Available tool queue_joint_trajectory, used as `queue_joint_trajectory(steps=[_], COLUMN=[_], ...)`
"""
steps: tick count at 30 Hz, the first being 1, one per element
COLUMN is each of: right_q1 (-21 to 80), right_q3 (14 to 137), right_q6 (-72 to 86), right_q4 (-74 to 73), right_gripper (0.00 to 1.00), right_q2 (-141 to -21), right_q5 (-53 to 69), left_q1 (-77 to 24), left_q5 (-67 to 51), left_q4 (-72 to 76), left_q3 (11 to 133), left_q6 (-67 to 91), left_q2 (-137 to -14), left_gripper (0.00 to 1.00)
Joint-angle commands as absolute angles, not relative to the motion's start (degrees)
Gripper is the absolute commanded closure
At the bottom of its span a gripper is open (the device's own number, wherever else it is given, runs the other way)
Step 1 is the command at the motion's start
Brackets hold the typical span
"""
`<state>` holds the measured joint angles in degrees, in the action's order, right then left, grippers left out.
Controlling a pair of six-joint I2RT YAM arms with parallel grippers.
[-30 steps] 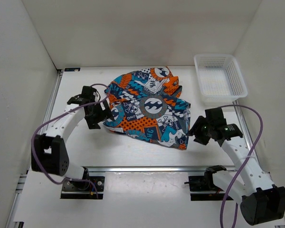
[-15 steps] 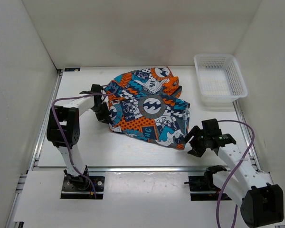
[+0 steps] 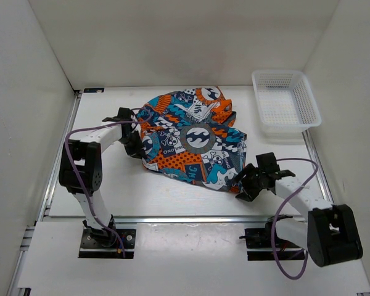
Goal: Fold and stack the shorts
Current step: Flatten the shorts out
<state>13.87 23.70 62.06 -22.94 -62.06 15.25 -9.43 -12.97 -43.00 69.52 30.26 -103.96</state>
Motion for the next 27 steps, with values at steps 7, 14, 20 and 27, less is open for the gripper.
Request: queue_joint_trajectory(steps=[7,14,20,27], right_q1=[13.4,12.1,12.1,12.1], right_q3=[33.0,64.8,88.7,101.9], right_q6=[61.6,49.3,39.6,32.2], right_q4=[-16.0,-30.8,-39.6,-42.2], right_gripper=[0.90,1.00,1.00,1.00], right_q2=[-77.9,-76.8,-73.3,-60.4], right_q5=[8.5,-1.7,-4.7,-6.2], left_q1=[-9.8,-7.5,-5.7,-8.8], left_q5=[-14.5,-12.0,-12.3,-17.5], left_q4=[-42.1,-54.2,-68.1,-68.7], left_q3=[70.0,90.4,122.5,128.0], left_q6=[29.9,27.1,26.0,29.5], left_q2=[-99.8,-100.6,-97.6,-83.9], left_gripper=[0.90,0.90,0.90,0.90])
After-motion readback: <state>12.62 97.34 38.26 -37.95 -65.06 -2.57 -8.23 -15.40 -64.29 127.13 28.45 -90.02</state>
